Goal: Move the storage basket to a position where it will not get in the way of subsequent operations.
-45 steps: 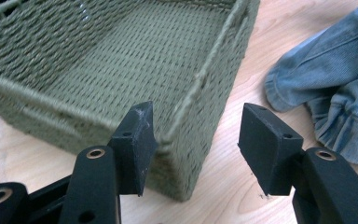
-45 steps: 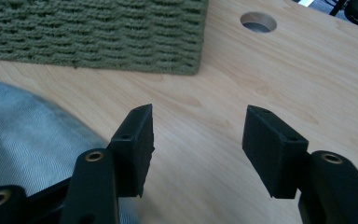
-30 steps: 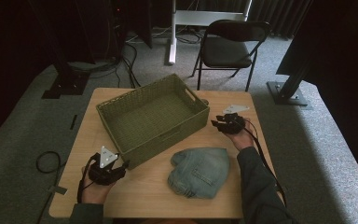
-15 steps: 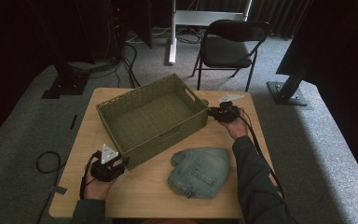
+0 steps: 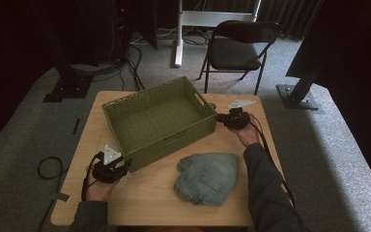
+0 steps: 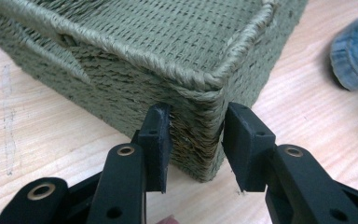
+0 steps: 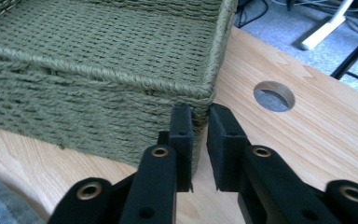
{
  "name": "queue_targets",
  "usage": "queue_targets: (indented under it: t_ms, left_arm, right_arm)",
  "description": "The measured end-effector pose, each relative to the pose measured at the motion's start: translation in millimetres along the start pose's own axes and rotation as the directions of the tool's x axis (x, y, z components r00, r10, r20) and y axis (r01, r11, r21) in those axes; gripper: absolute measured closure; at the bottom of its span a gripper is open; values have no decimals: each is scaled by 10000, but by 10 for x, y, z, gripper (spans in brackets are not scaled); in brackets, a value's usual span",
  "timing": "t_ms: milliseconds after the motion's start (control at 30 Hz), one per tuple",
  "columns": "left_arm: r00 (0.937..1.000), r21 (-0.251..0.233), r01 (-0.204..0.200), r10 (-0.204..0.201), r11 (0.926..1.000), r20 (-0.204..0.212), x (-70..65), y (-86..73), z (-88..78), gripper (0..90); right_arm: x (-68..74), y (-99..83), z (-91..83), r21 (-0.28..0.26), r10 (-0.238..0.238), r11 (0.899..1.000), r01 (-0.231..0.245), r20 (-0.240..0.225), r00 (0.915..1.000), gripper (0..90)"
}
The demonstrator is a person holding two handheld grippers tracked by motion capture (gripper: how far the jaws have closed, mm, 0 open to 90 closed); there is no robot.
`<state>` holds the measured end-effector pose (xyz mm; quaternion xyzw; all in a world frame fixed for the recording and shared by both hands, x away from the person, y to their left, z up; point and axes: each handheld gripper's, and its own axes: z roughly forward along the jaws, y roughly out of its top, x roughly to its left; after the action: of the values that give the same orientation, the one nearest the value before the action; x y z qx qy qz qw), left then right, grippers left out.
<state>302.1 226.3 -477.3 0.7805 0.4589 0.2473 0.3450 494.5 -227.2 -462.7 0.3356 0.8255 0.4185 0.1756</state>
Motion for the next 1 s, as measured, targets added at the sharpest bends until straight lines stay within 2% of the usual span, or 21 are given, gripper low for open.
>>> queue_targets:
  t_ms: [267, 333, 400, 467, 533, 600, 800, 1000]
  left_arm:
    - [9999, -183, 120, -121, 9998, -57, 207, 99, 174, 605]
    - [9998, -251, 186, -186, 9995, 17, 266, 124, 223, 602]
    - [9997, -280, 238, -237, 9993, 42, 308, 160, 276, 602]
    - [9997, -287, 248, -248, 9993, 11, 344, 200, 331, 601]
    - [9997, -288, 257, -257, 9993, -14, 377, 245, 389, 602]
    - [9995, -258, 294, -297, 9992, -105, 419, 290, 441, 606]
    - [9987, -287, 493, -497, 9984, -125, 522, 415, 604, 628]
    - [9970, -339, 762, -767, 9965, -132, 549, 562, 800, 646]
  right_arm:
    - [38, -151, -164, -245, -111, 9996, 106, -204, 9997, 815]
    - [23, -165, -170, -241, -110, 9997, 102, -340, 9994, 763]
    - [7, -177, -125, -100, -65, 9999, 63, -205, 9998, 676]
    - [-10, -195, -62, -34, 157, 9999, -158, -206, 9997, 649]
    - [-3, -203, -14, -98, 293, 9995, -296, -340, 9990, 651]
    - [26, -202, 2, -149, 254, 9996, -255, -71, 9997, 671]
    - [11, -232, -70, -70, 170, 9998, -170, -37, 9998, 727]
    - [-58, -281, -125, -134, 408, 9991, -406, 133, 9991, 739]
